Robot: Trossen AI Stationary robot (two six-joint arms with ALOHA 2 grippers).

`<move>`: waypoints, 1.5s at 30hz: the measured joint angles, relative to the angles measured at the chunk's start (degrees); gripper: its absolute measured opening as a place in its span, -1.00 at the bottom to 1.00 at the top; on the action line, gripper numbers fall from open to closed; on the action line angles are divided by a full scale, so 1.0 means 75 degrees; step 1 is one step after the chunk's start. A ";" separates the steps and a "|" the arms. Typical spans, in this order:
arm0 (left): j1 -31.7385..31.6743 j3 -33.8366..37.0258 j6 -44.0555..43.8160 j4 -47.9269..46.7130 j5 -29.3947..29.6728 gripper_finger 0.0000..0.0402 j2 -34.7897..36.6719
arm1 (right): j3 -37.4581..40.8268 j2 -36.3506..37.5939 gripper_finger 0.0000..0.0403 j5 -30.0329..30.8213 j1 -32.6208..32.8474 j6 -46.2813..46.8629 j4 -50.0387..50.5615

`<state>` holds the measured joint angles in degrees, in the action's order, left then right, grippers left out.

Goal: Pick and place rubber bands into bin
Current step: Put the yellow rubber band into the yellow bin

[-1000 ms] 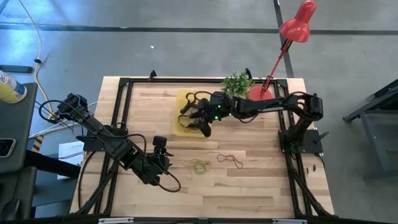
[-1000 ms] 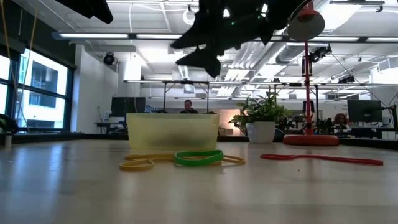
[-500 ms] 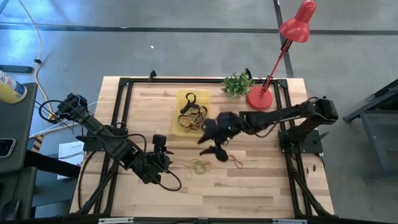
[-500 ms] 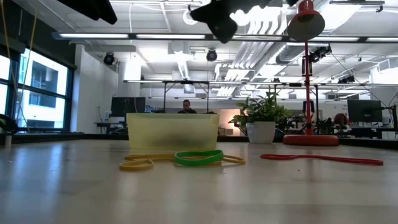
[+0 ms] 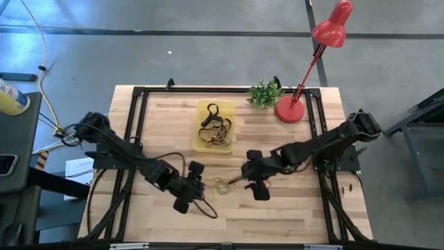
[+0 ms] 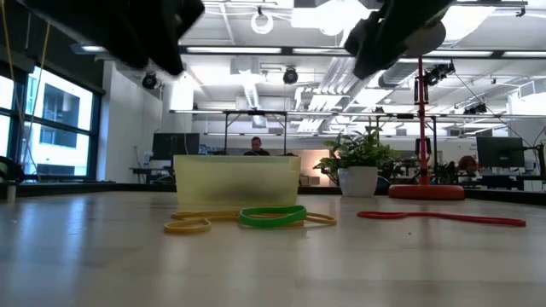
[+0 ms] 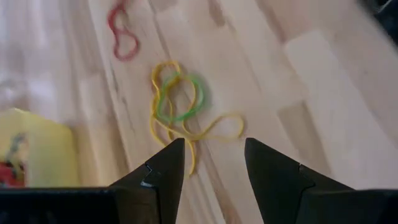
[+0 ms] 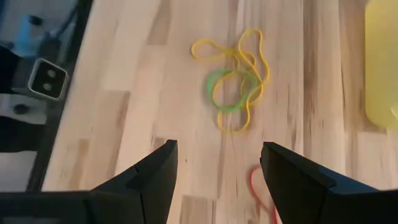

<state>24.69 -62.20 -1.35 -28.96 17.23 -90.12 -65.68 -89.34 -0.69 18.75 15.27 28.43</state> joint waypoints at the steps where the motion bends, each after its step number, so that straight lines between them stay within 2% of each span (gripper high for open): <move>1: -0.0052 0.0003 -0.0046 0.0038 -0.0047 -0.22 -0.0169 | 0.0002 0.0007 0.09 0.0178 0.0118 0.0109 0.0114; 6: -0.0468 0.0007 -0.0663 0.0205 -0.0237 -0.22 -0.0980 | -0.0001 0.0020 0.09 0.0944 0.0506 0.0650 0.0433; 10: -0.0828 0.0008 -0.0941 0.0350 -0.0742 -0.22 -0.1440 | -0.0001 0.0023 0.09 0.1468 0.0746 0.1192 0.0684; 18: -0.1286 0.0003 -0.1071 0.0903 -0.0896 -0.22 -0.1726 | -0.0001 0.0023 0.09 0.2462 0.1391 0.2190 0.1400; 25: -0.1681 0.0003 -0.0562 0.1434 -0.0844 -0.22 -0.1751 | 0.0105 0.0038 0.09 0.3231 0.1951 0.3186 0.1821; 32: -0.2077 0.0003 0.0052 0.1621 -0.1017 -0.22 -0.2010 | 0.0754 0.0073 0.09 0.3230 0.2361 0.4346 0.1468; 37: -0.2248 0.0003 0.0349 0.1605 -0.1043 -0.22 -0.2011 | 0.0897 0.0073 0.09 0.3302 0.2491 0.4506 0.1025; 45: -0.2227 0.0011 0.1017 0.1537 -0.1156 -0.22 -0.2145 | 0.0897 0.0076 0.09 0.4143 0.2508 0.4505 0.1214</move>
<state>7.99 -62.12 6.28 -17.43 8.56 -106.21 -58.96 -88.77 30.38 37.56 49.06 37.53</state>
